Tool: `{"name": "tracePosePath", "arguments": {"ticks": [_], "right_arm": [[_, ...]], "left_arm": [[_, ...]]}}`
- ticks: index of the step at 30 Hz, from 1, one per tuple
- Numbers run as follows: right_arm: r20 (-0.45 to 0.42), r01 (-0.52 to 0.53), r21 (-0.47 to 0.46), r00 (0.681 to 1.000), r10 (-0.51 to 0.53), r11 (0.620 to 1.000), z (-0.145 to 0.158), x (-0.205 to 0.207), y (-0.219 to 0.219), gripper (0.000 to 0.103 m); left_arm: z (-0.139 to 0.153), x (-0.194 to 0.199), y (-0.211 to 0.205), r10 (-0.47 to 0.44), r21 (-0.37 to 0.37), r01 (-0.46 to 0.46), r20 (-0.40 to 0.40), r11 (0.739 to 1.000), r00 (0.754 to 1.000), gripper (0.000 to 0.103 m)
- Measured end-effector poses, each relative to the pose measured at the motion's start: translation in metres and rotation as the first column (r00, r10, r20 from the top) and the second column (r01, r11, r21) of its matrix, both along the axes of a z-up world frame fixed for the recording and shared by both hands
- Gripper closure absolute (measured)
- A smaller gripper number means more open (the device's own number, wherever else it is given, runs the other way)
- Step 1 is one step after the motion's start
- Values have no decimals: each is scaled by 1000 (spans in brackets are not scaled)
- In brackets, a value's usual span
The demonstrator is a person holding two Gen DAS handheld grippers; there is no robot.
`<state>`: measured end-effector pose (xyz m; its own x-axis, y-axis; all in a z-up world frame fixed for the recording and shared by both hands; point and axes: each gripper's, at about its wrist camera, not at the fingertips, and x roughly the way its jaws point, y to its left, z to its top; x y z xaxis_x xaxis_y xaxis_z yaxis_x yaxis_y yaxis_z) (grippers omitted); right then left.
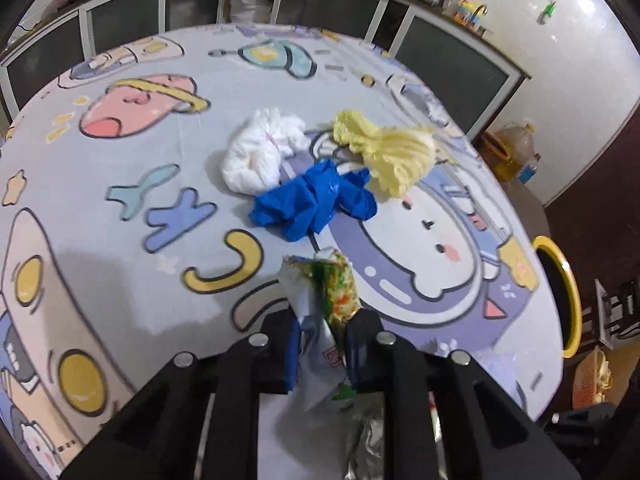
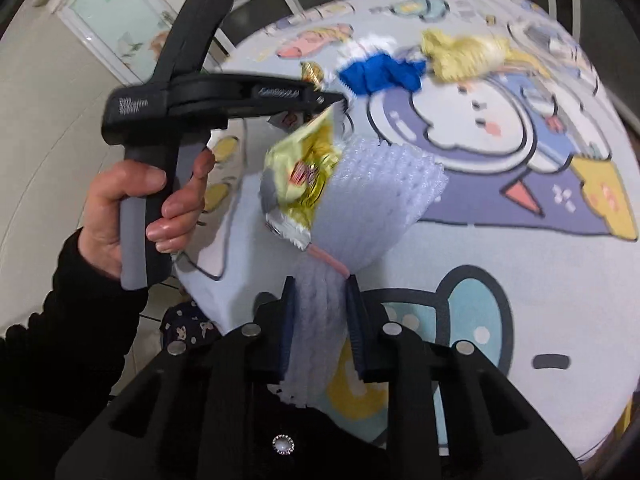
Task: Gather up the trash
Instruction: 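Carry the wrapper and mesh sleeve over the yellow bin and release both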
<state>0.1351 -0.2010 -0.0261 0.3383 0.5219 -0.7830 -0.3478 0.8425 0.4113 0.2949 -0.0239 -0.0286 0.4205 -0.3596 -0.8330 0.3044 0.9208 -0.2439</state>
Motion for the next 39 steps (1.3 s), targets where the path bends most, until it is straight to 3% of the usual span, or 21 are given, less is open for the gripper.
{"name": "tracePosePath", "arguments": {"ticks": [4,13,17,23,29,39], "right_arm": [[49,44,15,998,-45,999,21,-8,-21,80],[105,144,60,983,-149,988,46,-23,-63,80],[100,188,70,976,-194,980,44,-29,-81,80],[111,277,85,952,-285,957,44,-45,-120,80],[170,404,82,895,-413,911,61,-63,-178,80],[272,632,84,730,-628,771,91,-101,-288,80]], "left_arm": [[30,-12,27,26,-47,-24,46,999,999,86],[81,-36,60,81,-62,-72,157,995,984,87],[85,-47,44,44,-56,-36,167,998,985,87],[82,-64,-15,-77,-53,87,162,995,984,86],[89,-83,-103,-247,-48,259,178,965,952,86],[110,-101,-231,-428,-52,451,231,891,873,86]]}}
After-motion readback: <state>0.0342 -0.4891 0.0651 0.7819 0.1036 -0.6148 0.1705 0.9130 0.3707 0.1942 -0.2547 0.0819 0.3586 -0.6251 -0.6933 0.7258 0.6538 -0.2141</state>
